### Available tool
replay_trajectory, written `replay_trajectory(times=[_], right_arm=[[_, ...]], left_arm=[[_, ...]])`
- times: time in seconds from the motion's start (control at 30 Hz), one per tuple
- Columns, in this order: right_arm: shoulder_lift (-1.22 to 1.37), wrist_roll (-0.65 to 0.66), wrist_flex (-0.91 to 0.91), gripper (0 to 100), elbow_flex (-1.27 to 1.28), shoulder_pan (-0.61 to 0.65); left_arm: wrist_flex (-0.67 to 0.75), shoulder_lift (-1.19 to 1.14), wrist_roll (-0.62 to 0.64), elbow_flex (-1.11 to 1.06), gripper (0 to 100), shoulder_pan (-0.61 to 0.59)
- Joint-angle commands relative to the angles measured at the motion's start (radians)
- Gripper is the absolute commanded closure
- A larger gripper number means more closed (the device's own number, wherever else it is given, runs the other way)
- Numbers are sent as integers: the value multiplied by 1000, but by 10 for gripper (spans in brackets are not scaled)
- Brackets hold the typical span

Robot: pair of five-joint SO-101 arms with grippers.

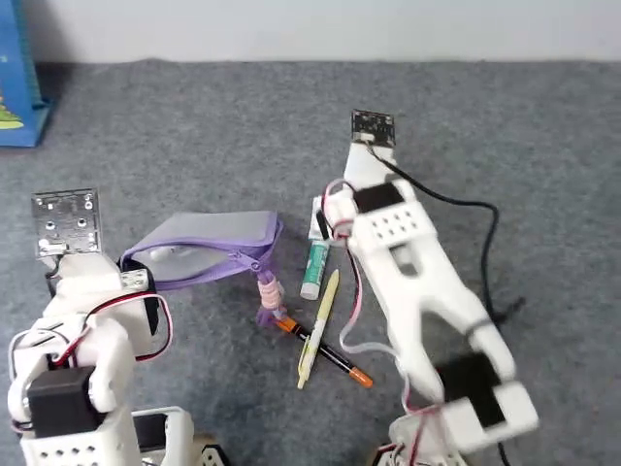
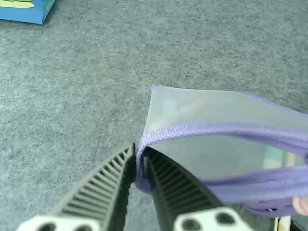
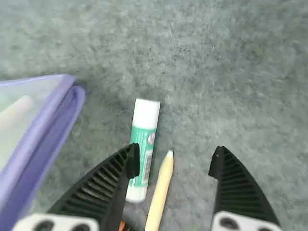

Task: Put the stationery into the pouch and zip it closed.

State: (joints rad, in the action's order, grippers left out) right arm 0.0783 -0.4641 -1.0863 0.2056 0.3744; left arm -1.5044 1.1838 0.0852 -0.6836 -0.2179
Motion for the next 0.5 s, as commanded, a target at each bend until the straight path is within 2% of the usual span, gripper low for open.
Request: replay_trajectory(times=[0.0,0.27,0.47], right_arm=[[131,-2,-10,753,-135,1],[239,-2,1,753,-204,81],[291,0,59,754,-212,84]], left_arm=[[25,-5,6,16,988,-8],[23,-5,5,15,988,-6],[21,-5,5,15,988,-6]])
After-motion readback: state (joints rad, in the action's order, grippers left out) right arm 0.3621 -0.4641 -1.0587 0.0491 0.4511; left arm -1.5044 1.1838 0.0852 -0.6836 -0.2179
